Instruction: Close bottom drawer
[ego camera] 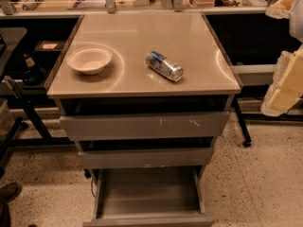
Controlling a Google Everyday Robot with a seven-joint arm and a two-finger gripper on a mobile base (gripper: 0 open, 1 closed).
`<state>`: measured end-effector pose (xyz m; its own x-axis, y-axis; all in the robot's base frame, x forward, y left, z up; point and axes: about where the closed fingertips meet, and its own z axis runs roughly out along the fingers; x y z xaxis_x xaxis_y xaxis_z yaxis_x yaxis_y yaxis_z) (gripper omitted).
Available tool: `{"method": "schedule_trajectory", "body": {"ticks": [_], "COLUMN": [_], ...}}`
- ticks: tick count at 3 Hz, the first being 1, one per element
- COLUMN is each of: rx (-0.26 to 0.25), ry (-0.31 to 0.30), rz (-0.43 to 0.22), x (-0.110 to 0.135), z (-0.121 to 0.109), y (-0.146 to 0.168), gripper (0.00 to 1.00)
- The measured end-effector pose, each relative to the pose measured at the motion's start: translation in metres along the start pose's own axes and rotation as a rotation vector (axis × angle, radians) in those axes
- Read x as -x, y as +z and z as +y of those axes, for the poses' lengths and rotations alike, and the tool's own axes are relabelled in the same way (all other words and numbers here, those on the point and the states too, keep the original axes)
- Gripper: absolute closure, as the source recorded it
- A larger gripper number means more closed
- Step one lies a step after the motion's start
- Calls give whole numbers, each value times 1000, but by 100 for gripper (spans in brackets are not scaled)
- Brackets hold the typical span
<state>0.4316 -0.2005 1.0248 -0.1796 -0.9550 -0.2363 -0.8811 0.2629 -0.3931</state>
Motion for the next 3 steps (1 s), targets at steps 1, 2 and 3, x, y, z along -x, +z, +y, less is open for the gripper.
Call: {"method": "schedule_trajectory", "body": {"ticks": [1,2,3], "rx": [0,0,0], "ry": [0,0,0], "rz": [0,0,0], "x": [0,0,0], "z": [0,0,0], "y": [0,0,0], "gripper": [0,19,41]}}
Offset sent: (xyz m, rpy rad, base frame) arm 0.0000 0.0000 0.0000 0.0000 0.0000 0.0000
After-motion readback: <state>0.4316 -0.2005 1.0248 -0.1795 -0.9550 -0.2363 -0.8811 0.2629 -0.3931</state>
